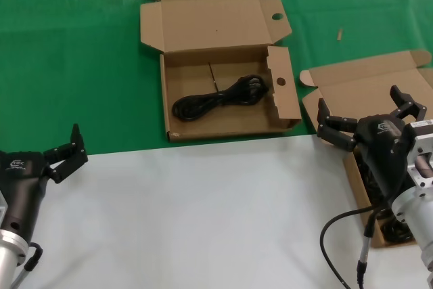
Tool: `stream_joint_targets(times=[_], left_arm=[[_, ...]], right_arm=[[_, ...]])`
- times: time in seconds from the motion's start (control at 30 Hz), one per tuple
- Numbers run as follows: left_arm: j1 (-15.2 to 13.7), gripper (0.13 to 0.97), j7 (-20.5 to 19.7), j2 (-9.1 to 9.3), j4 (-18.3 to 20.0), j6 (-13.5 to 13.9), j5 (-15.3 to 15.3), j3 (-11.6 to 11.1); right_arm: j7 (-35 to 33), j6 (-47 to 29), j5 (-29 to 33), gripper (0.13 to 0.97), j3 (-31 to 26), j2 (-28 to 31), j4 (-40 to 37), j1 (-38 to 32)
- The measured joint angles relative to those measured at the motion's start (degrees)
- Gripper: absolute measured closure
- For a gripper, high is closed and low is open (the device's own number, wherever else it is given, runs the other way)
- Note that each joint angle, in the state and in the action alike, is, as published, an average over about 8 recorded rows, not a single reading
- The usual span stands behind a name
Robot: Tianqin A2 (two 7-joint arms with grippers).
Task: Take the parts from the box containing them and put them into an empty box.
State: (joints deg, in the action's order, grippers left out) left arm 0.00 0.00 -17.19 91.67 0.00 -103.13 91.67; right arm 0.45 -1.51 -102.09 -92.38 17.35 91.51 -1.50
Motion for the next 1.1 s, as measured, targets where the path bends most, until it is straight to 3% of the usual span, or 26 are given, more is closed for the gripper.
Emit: stream_joint_targets(times=[1.1], left_arm=[[0.0, 0.132, -0.04, 0.0, 0.0, 0.0, 0.0, 0.0]], right_arm=[[0.0, 0.0, 0.0, 0.129, 0.0, 0.0, 0.0, 0.0]])
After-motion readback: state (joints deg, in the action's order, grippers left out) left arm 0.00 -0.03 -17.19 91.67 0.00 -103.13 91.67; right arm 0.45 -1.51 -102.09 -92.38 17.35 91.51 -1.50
